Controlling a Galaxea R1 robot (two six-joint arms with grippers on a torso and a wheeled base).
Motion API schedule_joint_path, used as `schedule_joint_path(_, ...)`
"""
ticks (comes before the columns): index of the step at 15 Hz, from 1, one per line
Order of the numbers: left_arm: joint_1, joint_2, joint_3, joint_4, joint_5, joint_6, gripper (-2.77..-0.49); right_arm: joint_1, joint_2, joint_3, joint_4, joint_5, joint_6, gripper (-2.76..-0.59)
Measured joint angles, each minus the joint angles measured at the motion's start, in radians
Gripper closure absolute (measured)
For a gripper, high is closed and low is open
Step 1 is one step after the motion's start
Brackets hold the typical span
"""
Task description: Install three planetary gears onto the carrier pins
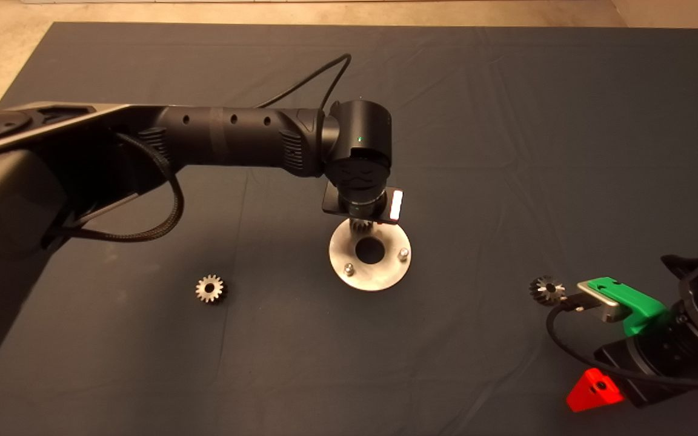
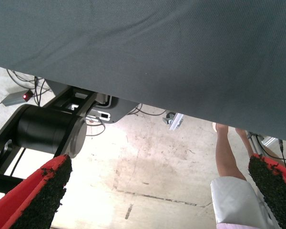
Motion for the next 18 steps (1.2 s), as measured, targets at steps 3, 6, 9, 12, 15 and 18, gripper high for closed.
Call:
schedule_joint_path(3,-0.029,-0.011,0.036,-0.002,0.0,-0.004,-1.46,0.0,0.0,0.0,0.0,0.0,0.0,-2.76)
schedule_joint_path(6,-0.156,-0.074,0.13,-0.001,-0.001,-0.059,-1.59,0.0,0.0,0.0,0.0,-0.001,0.0,-2.76)
schedule_joint_path(9,-0.181,-0.216,0.229,-0.057,-0.005,-0.112,-1.74,0.0,0.0,0.0,0.0,0.0,0.0,-2.76)
schedule_joint_path(12,-0.181,-0.365,0.373,-0.088,0.047,-0.173,-1.86,0.002,0.002,0.0,0.0,0.001,0.0,-2.76)
schedule_joint_path(15,-0.181,-0.431,0.548,-0.11,0.03,-0.207,-1.99,0.002,0.002,0.0,0.0,0.0,-0.001,-2.76)
schedule_joint_path(18,-0.183,-0.594,0.655,-0.097,0.036,-0.227,-2.11,0.002,0.0,0.0,0.0,-0.001,-0.003,-2.76)
